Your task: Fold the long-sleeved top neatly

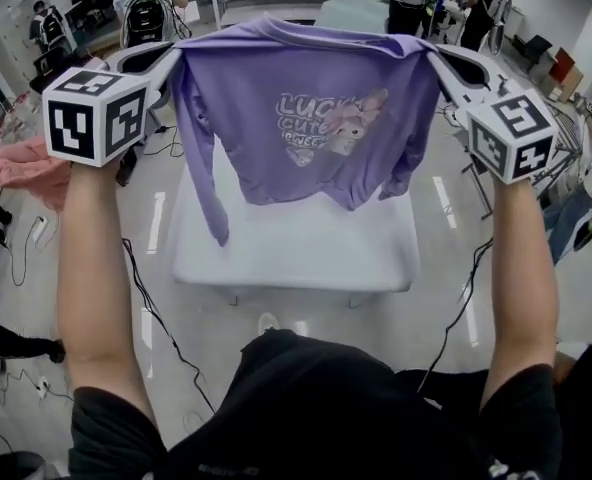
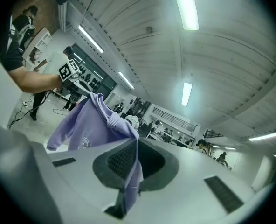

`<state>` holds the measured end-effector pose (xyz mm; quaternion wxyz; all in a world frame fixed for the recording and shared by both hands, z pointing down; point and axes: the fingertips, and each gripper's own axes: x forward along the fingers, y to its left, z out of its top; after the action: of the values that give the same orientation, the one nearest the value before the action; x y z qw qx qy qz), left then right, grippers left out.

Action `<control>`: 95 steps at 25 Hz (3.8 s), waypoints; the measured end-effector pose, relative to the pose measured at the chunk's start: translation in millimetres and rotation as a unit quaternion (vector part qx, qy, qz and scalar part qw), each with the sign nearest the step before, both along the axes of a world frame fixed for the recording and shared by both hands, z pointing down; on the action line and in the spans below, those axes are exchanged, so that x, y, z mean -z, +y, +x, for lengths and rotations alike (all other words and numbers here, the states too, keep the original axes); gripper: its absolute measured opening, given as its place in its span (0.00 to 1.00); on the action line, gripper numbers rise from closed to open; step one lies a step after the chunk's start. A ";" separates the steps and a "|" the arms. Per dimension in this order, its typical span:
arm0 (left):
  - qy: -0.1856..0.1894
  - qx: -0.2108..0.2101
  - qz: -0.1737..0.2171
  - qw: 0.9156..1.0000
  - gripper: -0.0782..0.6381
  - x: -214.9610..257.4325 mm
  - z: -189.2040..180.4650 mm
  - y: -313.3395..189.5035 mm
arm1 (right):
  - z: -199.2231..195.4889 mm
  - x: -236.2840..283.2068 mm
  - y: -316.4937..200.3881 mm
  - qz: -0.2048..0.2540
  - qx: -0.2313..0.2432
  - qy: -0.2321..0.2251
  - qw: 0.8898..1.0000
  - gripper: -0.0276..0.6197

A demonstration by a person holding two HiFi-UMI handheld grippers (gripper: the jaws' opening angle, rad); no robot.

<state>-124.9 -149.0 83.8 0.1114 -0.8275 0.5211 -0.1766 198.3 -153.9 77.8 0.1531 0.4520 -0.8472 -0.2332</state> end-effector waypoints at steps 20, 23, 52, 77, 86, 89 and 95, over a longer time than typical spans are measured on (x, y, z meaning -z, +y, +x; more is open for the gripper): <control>-0.011 0.029 -0.083 0.996 0.14 -107.1 -41.6 31.5 | -41.3 -103.5 45.3 -0.099 0.012 -0.013 0.995 0.06; -0.024 0.032 -0.118 0.992 0.14 -162.1 -54.1 -1.8 | -53.7 -150.2 11.5 -0.131 -0.013 -0.002 0.991 0.06; -0.082 0.045 -0.347 0.933 0.14 -484.1 -48.8 -281.7 | -48.0 -488.6 -286.8 -0.405 -0.107 0.027 0.907 0.06; -0.038 0.053 -0.398 0.915 0.24 -529.7 -72.2 -277.9 | 7.3 -538.4 -268.3 -0.568 -0.068 -0.087 0.816 0.21; -0.004 0.068 -0.431 0.900 0.27 -553.5 -78.0 -257.0 | -11.6 -564.3 -246.9 -0.599 -0.064 -0.044 0.797 0.22; -0.028 0.071 -0.428 0.900 0.27 -561.4 -76.2 -256.4 | -16.3 -573.9 -248.4 -0.591 -0.081 0.001 0.803 0.17; -0.050 0.100 -0.402 0.909 0.13 -558.4 -90.7 -262.1 | 8.3 -556.4 -270.1 -0.559 -0.116 -0.037 0.820 0.08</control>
<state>-215.6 -411.1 642.2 -0.2230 -0.7360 0.4800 -0.4220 206.6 -424.0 634.2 0.3740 0.3924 -0.7785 0.3164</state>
